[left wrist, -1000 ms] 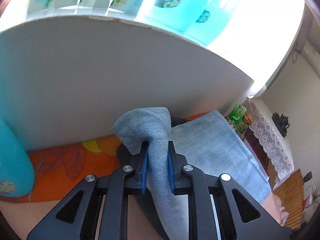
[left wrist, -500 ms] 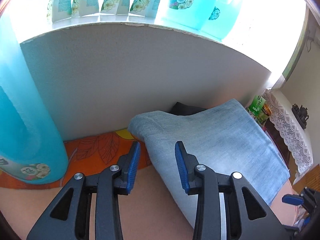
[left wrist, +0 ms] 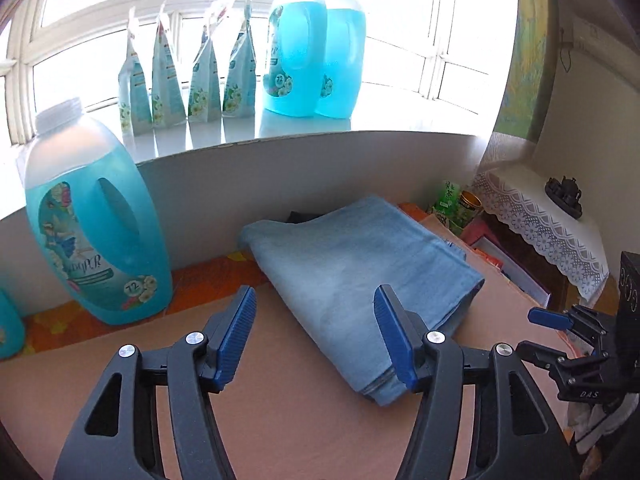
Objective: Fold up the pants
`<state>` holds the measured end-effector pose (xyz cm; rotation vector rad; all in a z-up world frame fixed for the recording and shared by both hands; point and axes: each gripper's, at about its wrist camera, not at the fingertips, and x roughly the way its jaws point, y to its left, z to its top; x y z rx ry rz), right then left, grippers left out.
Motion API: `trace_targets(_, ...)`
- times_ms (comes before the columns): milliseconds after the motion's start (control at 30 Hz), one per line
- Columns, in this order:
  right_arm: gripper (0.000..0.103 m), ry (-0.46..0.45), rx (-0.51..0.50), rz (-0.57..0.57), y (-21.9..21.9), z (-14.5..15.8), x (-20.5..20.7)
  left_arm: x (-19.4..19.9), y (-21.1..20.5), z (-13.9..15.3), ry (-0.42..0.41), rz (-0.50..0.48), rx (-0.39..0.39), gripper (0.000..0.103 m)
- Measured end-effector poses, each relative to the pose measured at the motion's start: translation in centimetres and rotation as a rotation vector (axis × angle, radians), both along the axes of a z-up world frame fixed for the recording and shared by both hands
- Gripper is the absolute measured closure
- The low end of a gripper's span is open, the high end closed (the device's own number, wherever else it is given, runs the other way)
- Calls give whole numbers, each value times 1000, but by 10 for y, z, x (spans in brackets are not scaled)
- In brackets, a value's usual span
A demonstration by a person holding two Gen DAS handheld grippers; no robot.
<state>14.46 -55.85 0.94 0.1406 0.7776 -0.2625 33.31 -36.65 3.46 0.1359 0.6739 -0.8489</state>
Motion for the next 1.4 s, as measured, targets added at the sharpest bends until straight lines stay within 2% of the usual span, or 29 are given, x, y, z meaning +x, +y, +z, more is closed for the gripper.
trace_targets(167,35,7,4,-66,4,-1,-25,-45,16,2,2,-55,-29,39)
trace_targets(267,28,-13,3,-94,14,3,-42,-65,30,0,11,-66,-55,38)
trace_targets(333,22,-32,-26,-113,25,8,-53,-76,39,-2,36,-78,-67,38)
trace_targets(433,14,-49,-79,-139,44,16,-69,-94,54,-3,31,-69,-57,36)
trace_targets(600,10,-98,-148,-157,78,37,-94,-128,79,5,-33,-52,-33,27)
trace_targets(633,9,-114,-146,-154,84,41,-99,-133,84,7,-35,-53,-41,23)
trace_targets(733,4,-162,-142,-144,103,55,-113,-149,101,9,-19,-59,-59,23)
trace_targets(900,1,-190,-205,-147,136,67,-131,-176,124,10,-51,-47,-38,23)
trace_targets(1000,0,-203,-193,-149,150,69,-140,-189,138,10,-47,-43,-52,22)
trace_targets(1233,0,-218,-168,-203,173,61,-159,-217,161,4,-77,-24,-54,22)
trace_targets(1400,0,-200,-196,-239,189,47,-165,-228,171,-5,-77,1,-71,22)
